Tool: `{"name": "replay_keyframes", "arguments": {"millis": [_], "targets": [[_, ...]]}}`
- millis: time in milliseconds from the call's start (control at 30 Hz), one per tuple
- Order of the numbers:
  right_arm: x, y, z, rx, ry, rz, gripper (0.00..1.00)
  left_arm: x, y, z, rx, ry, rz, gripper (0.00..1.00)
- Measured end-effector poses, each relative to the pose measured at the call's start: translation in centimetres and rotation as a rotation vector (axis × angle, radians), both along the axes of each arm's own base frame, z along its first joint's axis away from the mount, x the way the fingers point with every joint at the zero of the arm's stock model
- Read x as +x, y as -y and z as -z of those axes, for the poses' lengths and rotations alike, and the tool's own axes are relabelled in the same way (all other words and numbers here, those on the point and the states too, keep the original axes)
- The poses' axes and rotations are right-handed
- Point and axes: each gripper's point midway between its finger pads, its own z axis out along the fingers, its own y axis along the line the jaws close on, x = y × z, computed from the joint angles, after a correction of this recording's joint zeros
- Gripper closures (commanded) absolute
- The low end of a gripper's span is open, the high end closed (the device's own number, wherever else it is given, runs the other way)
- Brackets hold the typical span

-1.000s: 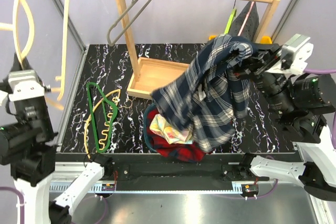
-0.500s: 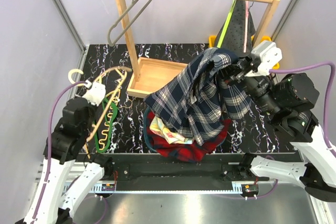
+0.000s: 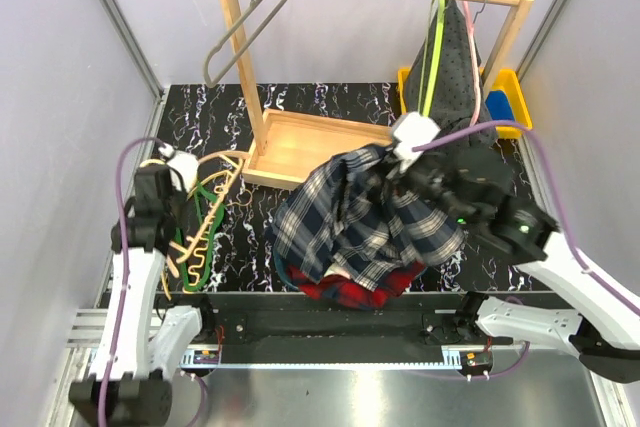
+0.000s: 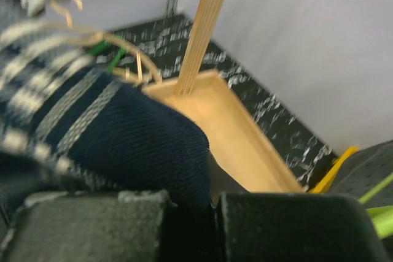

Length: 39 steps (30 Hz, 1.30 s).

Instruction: Remove the skirt from the hanger

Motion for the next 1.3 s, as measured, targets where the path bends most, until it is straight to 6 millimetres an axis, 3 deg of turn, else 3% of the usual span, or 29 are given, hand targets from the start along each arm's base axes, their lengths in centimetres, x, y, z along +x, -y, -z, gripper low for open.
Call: {"name": "replay_keyframes", "arguments": {"millis": [100, 200, 233, 300, 333, 467, 633, 767, 900, 1033, 1067, 1133, 1200, 1267, 1300], "targets": [[0.6, -0.9, 5.0, -0.101, -0.078, -0.005, 1.0, 2.0, -2.0, 0.5, -0.007, -0.002, -0.064, 1.0], [0.7, -1.1, 8.0, -0.154, -0.122, -0.003, 1.0, 3.0, -1.6, 0.6, -0.024, 0.01, -0.035, 1.0], [0.7, -1.1, 8.8, -0.167, -0.133, -0.002, 1.0, 3.3, -1.4, 0.4, -0.03, 0.023, -0.021, 0.92], [0.7, -1.0, 10.1, -0.186, -0.151, 0.0, 1.0, 3.8, -0.9, 0.2, -0.043, 0.04, 0.009, 0.61], [0.7, -1.0, 10.7, -0.194, -0.159, 0.002, 1.0, 3.9, -0.7, 0.2, -0.046, 0.041, 0.026, 0.31], [0.6, -1.0, 13.0, -0.222, -0.194, 0.005, 1.0, 4.4, -0.2, 1.5, -0.041, 0.036, 0.089, 0.04], [0.9, -1.6, 17.7, -0.271, -0.268, 0.011, 1.0, 4.0, -0.3, 4.0, -0.047, -0.027, 0.103, 0.01], [1.0, -2.4, 22.4, -0.314, -0.344, 0.003, 1.0, 4.9, -0.1, 3.0, -0.065, 0.001, 0.112, 0.01], [1.4, -3.6, 25.8, -0.318, -0.423, -0.015, 1.0, 7.6, 0.3, -1.7, -0.101, 0.105, 0.138, 0.01], [1.9, -4.8, 28.7, -0.305, -0.525, -0.031, 1.0, 11.4, 1.0, -10.2, -0.155, 0.253, 0.187, 0.01], [2.0, -5.2, 29.5, -0.297, -0.557, -0.036, 0.95, 12.3, 1.4, -12.7, -0.17, 0.295, 0.209, 0.01], [1.9, -5.8, 31.3, -0.284, -0.637, -0.052, 0.79, 13.8, 2.2, -17.9, -0.192, 0.398, 0.258, 0.01], [1.9, -6.4, 33.0, -0.257, -0.733, -0.063, 0.43, 14.2, 3.3, -21.9, -0.221, 0.467, 0.311, 0.01], [1.7, -6.8, 34.3, -0.233, -0.81, -0.069, 0.24, 14.0, 4.8, -26.3, -0.256, 0.55, 0.376, 0.01], [1.6, -6.9, 34.7, -0.223, -0.836, -0.066, 0.01, 13.7, 5.7, -28.7, -0.277, 0.598, 0.417, 0.01]]}}
